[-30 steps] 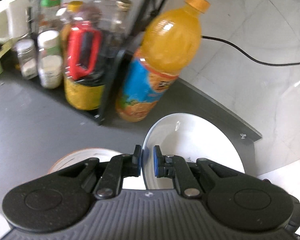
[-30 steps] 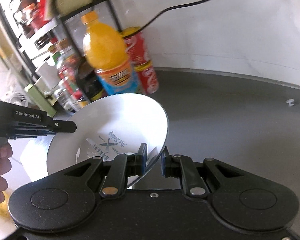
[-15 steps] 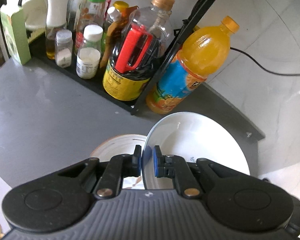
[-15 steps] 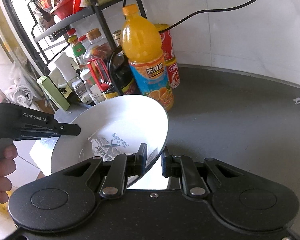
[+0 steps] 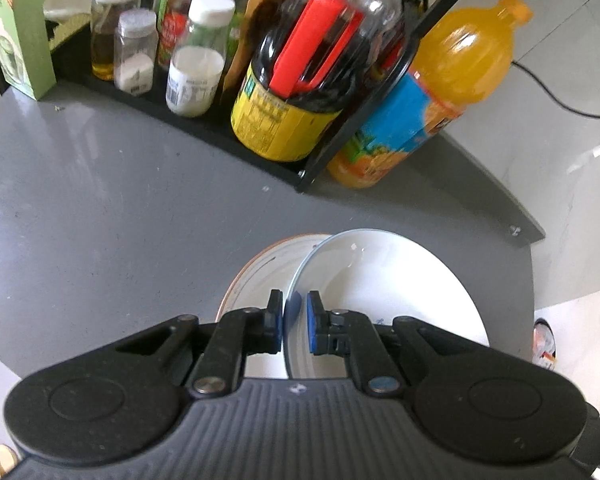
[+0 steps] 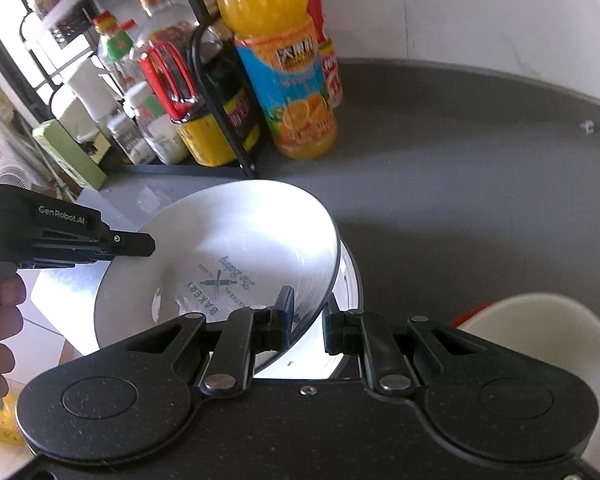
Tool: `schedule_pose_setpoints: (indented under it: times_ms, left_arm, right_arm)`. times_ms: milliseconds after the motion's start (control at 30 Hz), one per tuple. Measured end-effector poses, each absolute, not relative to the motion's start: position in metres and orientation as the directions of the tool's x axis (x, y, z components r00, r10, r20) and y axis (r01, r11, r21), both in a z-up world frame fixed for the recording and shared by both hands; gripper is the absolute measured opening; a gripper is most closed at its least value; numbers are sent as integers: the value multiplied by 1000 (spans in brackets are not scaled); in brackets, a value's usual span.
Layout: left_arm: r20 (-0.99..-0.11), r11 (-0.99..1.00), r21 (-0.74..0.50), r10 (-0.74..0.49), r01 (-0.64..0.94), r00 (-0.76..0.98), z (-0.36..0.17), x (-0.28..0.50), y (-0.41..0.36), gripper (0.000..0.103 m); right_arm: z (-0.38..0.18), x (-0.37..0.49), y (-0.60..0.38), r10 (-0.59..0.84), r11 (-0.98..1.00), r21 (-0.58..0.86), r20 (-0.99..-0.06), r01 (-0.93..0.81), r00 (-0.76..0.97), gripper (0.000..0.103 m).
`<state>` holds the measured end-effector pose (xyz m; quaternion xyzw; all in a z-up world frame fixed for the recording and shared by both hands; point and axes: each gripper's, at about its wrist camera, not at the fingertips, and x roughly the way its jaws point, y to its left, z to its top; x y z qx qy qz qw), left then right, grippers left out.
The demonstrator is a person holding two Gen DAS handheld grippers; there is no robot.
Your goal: Organize plates and bowls
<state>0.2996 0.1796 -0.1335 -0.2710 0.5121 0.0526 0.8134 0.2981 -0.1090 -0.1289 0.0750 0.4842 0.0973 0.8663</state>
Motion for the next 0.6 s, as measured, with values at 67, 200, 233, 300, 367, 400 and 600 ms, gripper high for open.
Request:
schedule_pose_setpoints:
  times_ms: [67, 200, 233, 300, 367, 400, 600]
  left_arm:
    - [-870, 850, -381, -196, -364, 452, -142, 303, 181, 10]
    - [-876, 858, -379, -212, -346, 433, -152, 307, 183, 10]
    - [-877, 861, -379, -218, -339, 428, -155, 308, 184, 10]
    - [-880, 866, -381, -231, -325, 416, -159, 311, 184, 10]
    - [-882, 874, -376, -236, -308, 408, -163, 313, 183, 10]
    - [-884, 876, -374, -238, -303, 402, -165, 314, 183, 10]
    - [-895, 888, -361, -242, -286, 376, -177, 317, 181, 10]
  right_arm:
    - [-134, 295, -107, 229, 972, 218, -831, -82, 507, 14]
    - [-141, 291, -105, 213, 976, 211, -841, -60, 498, 15]
    - [-144, 291, -105, 210, 976, 212, -842, -53, 497, 15]
    - [-147, 291, -105, 203, 977, 210, -845, -43, 495, 15]
    - [-149, 291, -106, 197, 978, 206, -849, -35, 491, 15]
    - [-150, 292, -105, 196, 978, 206, -850, -33, 488, 15]
    - [-158, 295, -101, 195, 979, 202, -860, -36, 471, 15]
